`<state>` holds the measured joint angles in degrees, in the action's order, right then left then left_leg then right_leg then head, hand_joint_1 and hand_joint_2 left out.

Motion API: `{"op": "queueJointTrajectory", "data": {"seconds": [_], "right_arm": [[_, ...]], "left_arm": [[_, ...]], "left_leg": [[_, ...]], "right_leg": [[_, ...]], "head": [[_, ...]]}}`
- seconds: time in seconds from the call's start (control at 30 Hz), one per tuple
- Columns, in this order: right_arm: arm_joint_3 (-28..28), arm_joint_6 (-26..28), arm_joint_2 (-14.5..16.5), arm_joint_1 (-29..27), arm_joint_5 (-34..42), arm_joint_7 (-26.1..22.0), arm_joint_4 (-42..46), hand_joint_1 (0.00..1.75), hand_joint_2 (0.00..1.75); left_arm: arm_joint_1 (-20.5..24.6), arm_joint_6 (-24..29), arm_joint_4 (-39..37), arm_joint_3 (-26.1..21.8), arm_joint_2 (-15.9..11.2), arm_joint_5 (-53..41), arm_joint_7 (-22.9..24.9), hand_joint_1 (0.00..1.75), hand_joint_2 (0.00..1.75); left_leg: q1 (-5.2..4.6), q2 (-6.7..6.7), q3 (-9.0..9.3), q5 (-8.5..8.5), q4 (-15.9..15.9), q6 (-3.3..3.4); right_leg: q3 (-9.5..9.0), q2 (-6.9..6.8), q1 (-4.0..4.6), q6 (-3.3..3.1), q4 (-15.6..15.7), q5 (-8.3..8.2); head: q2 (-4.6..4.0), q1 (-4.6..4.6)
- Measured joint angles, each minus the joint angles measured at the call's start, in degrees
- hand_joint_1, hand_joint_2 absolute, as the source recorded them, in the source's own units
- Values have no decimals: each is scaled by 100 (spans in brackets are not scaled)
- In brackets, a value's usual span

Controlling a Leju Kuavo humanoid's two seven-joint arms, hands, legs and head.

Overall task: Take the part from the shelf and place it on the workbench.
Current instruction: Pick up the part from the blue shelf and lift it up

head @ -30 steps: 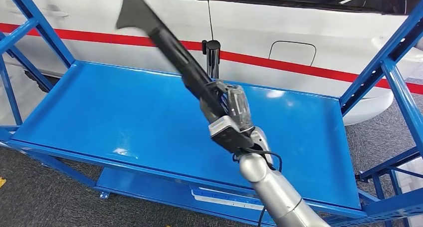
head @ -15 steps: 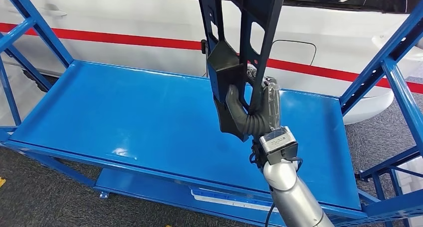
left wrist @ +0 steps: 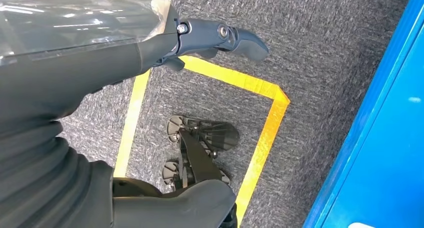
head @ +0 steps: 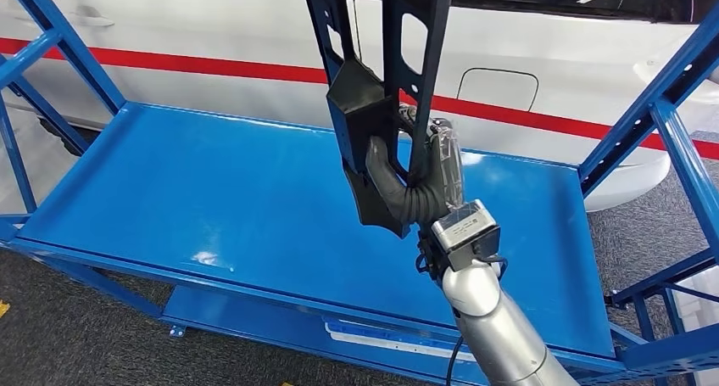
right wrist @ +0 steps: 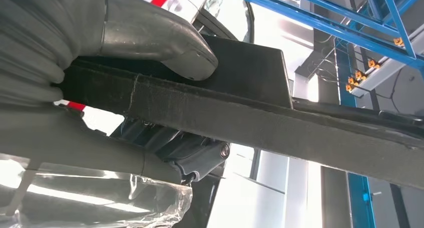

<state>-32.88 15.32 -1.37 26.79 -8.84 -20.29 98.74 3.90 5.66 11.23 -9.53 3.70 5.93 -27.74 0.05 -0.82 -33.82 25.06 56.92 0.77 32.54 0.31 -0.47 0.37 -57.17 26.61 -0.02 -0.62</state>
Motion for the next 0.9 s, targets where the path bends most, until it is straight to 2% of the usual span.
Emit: {"op": "queueJointTrajectory", "data": {"seconds": [0.5, 0.7, 0.77, 0.83, 0.9], "right_arm": [[54, 1, -245, -251, 150, 105, -1, 175, 175], [181, 5, -242, -445, -110, 207, 11, 175, 175], [221, 6, -226, -497, -160, 221, 32, 175, 175], [270, 7, -208, -530, -185, 233, 54, 175, 175], [305, 7, -204, -564, -195, 246, 57, 175, 175]], "left_arm": [[-21, -223, 0, 0, -14, -54, -135, 0, 175], [-61, -252, 0, 0, -11, -54, -183, 0, 175], [-68, -247, 0, 1, -4, -54, -190, 0, 175], [-70, -239, 0, 1, 21, -54, -198, 0, 175], [-72, -233, 0, 1, 45, -52, -203, 0, 175]], "left_leg": [[-19, 0, -7, 13, 11, 18], [-41, 0, -18, 51, 53, 88], [-29, 8, 6, 23, 6, 137], [2, 28, 64, -31, -92, 198], [15, 43, 93, -55, -136, 226]], "right_leg": [[5, 0, -27, 3, 2, -1], [-6, 0, -50, 36, 8, 7], [-5, -1, -47, 63, 20, 6], [82, -7, -31, 66, -163, 122], [386, -11, -32, 24, -799, 410]], "head": [[0, -1], [0, -1], [0, -2], [0, 4], [0, 11]]}}
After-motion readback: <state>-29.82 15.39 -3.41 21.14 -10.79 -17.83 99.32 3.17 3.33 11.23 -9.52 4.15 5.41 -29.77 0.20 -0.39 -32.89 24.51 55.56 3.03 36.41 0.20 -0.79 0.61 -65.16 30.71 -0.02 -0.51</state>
